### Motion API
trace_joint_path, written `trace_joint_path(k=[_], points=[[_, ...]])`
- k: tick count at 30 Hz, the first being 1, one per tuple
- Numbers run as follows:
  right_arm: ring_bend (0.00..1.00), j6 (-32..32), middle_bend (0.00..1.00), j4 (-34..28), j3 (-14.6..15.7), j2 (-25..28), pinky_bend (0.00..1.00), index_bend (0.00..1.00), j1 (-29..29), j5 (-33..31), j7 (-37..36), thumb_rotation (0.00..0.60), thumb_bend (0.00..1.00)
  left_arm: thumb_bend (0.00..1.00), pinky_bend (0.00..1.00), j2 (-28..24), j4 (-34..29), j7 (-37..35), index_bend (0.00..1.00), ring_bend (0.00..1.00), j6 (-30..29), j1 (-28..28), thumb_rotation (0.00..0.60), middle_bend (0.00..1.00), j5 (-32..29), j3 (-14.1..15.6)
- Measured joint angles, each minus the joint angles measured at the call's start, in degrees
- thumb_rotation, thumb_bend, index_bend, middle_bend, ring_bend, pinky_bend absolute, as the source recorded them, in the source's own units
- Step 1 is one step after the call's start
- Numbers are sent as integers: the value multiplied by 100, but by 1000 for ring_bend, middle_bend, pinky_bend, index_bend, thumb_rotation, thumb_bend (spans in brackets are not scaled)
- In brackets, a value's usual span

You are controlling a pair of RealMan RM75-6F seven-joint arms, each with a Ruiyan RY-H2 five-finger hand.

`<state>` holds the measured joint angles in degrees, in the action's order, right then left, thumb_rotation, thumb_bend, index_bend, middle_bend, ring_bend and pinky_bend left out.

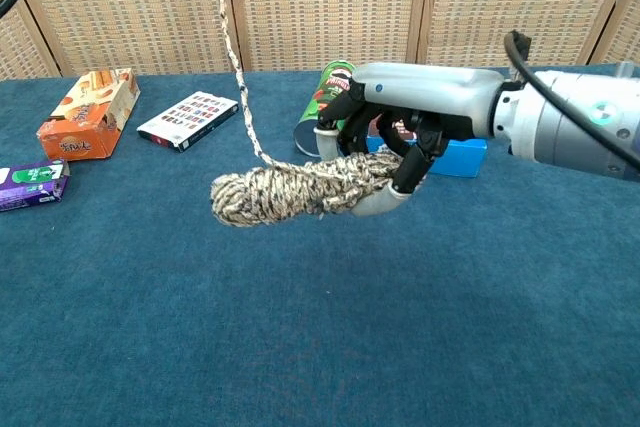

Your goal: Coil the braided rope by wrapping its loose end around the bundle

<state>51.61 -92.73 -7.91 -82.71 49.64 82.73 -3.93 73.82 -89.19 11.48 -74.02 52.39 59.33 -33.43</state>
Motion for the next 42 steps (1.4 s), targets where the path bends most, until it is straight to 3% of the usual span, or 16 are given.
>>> trace_joint_path(k=[9, 19, 29, 37, 42], points=[[491, -167, 698, -797, -358, 413, 705, 709, -60, -404, -1756, 600, 548, 571, 0, 456, 1037, -665, 803, 0, 152, -165, 600, 0, 209, 528], [491, -289, 700, -1056, -783, 528, 706, 710, -64, -1502, -1903, 600, 564, 570, 0, 851, 1741, -1365, 803, 0, 275, -627, 600, 0, 702, 1339], [491, -15, 700, -1132, -1192, 414, 717, 710, 83, -3210, -1218, 600, 582, 570, 0, 999, 2073, -2174, 803, 0, 36, -1135, 600, 0, 1541, 1942], [491, 1224, 700, -1076, -1558, -97, 731, 709, 529, -5116, 386, 600, 586, 570, 0, 981, 2325, -2547, 803, 0, -214, -1448, 600, 0, 2389, 2568], [491, 1852, 704, -788, -1707, -523, 739, 710, 825, -5523, 1234, 600, 592, 570, 0, 844, 2192, -2805, 803, 0, -502, -1573, 600, 0, 2860, 2770]])
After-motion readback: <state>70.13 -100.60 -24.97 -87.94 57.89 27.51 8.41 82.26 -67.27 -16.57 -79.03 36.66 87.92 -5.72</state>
